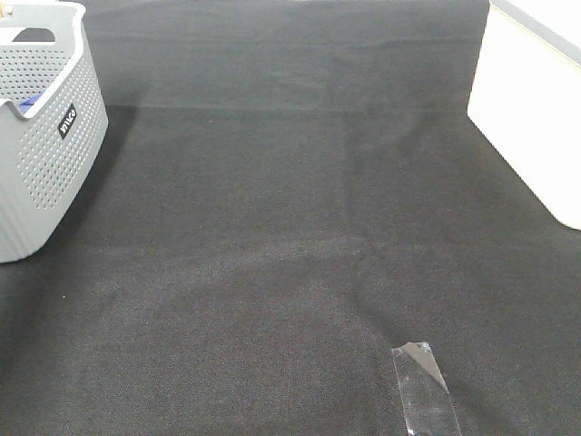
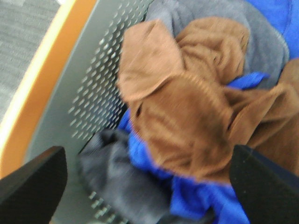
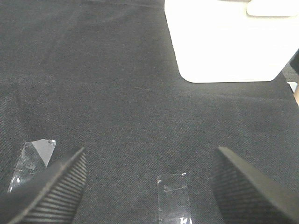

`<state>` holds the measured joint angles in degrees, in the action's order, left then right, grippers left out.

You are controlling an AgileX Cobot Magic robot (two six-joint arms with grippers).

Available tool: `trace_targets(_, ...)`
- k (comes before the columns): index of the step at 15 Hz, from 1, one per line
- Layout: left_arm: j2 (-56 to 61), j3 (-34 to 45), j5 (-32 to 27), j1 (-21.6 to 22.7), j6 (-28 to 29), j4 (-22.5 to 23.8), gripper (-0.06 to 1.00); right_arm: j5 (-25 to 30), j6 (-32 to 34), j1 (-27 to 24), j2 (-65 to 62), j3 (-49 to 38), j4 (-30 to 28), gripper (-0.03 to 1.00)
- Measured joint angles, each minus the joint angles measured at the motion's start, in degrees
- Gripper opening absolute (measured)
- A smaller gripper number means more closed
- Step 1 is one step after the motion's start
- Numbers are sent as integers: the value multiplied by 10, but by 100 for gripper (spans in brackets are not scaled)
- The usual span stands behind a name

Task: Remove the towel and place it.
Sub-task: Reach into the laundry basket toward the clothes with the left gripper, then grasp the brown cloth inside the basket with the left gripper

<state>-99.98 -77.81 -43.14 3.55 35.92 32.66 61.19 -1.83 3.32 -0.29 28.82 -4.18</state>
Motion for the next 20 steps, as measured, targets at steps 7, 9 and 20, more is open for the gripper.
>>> trace_targets(7, -76, 0, 64, -17, 49, 67, 89, 0, 0, 0, 0, 0, 0, 72)
trace_targets(9, -84, 0, 89, -17, 49, 68, 89, 0, 0, 0, 0, 0, 0, 72)
trace_targets(20, -85, 0, 84, -17, 72, 95, 34, 0, 0, 0, 0, 0, 0, 72)
